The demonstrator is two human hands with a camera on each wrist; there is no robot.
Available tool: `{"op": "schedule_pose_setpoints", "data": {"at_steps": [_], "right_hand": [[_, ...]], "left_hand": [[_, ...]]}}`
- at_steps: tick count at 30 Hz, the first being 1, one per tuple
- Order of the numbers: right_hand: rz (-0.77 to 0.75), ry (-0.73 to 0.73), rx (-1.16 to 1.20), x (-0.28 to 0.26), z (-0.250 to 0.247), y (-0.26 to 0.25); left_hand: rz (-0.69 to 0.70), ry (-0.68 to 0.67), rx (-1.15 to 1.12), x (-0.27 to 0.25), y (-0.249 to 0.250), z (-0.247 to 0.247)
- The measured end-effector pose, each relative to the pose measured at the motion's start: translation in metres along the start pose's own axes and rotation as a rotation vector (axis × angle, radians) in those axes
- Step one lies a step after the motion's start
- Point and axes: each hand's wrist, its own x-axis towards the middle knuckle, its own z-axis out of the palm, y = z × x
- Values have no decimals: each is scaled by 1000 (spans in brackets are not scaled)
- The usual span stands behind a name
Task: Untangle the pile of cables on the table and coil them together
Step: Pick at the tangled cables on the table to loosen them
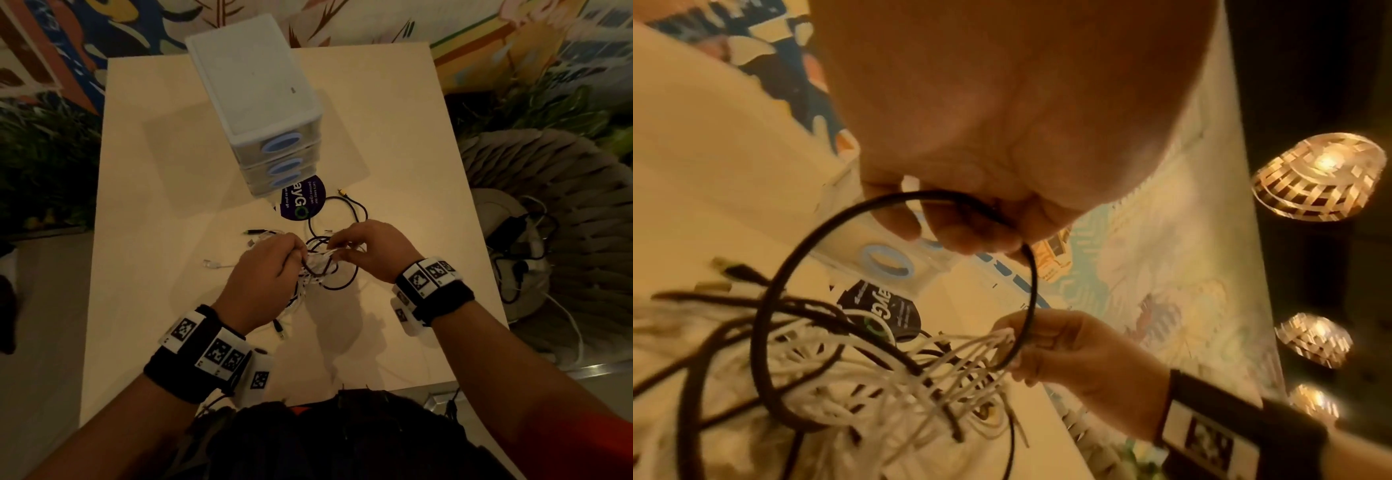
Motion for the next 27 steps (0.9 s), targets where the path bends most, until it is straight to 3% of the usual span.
{"op": "schedule_pose_setpoints", "data": {"at_steps": [4,9,14,18,23,27], "right_hand": [[12,-14,-10,2,-1,1],[14,-21,-54,9,4,-4],[118,28,-83,11,6,-2],[240,32,-97,9,9,9],[222,31,-35,5,5,6],[188,48,-51,4,5,1]], "left_hand": [[-52,-63,462,-3,5,4],[-72,-329,809,-3,19,16],[6,-303,726,-1,22,13],[-7,-226,499,1,16,-5],[5,-19,96,2,8,-20],[56,40,-40,1,11,-19]]}}
